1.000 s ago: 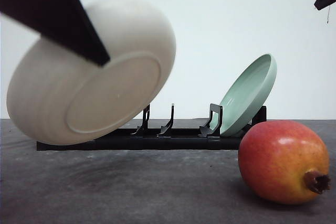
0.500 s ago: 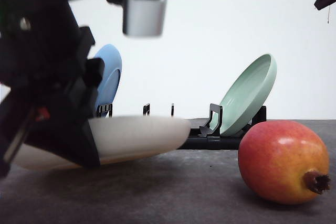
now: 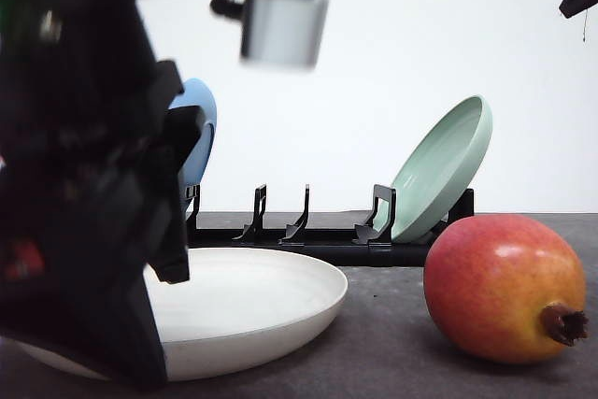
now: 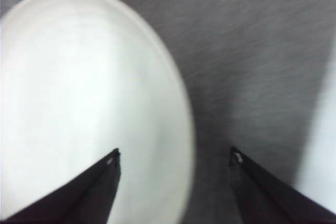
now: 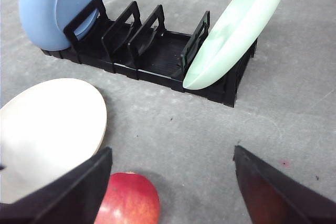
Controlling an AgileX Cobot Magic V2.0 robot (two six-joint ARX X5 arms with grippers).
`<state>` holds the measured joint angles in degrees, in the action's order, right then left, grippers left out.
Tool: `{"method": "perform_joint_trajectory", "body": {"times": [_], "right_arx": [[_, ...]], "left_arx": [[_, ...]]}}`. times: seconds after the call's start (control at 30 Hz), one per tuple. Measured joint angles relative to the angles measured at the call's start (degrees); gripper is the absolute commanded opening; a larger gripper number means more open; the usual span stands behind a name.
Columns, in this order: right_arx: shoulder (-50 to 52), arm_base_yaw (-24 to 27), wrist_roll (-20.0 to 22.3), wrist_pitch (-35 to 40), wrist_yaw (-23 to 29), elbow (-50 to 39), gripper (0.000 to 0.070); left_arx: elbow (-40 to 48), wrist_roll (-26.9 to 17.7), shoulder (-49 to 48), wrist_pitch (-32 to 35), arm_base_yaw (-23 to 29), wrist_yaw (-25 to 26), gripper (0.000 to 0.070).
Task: Place pomegranate in white plate
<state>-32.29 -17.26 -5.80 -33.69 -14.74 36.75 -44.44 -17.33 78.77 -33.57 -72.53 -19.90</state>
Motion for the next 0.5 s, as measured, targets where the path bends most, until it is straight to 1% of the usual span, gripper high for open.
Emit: {"method": "perform_joint_trajectory", "body": {"times": [0.1,0.17,0.27,0.37,0.5], "right_arx": [[0.0,0.0,0.0,0.0,0.0,0.0,0.0469],[0.0,0.0,0.0,0.0,0.0,0.0,0.0469],[0.0,0.0,0.0,0.0,0.0,0.0,0.0469],[0.0,0.0,0.0,-0.02,0.0,0.0,0.0469],[0.0,0.0,0.0,-0.17,0.0,0.0,0.0469]], "left_arx": [[-2.63,2.76,-0.98,-3.64,2.07,8.25,0.0436],[-3.15,5.15,-2.65,-4.59,4.36,13.09,0.0435],[-3.18,8.49,-5.72,-5.31,8.69,18.19,0.0435],[-3.18,11.7,-9.13,-5.46,14.17,20.93,0.0435],[-3.18,15.31,-13.86,-5.11,22.41,22.87,0.0435]]}}
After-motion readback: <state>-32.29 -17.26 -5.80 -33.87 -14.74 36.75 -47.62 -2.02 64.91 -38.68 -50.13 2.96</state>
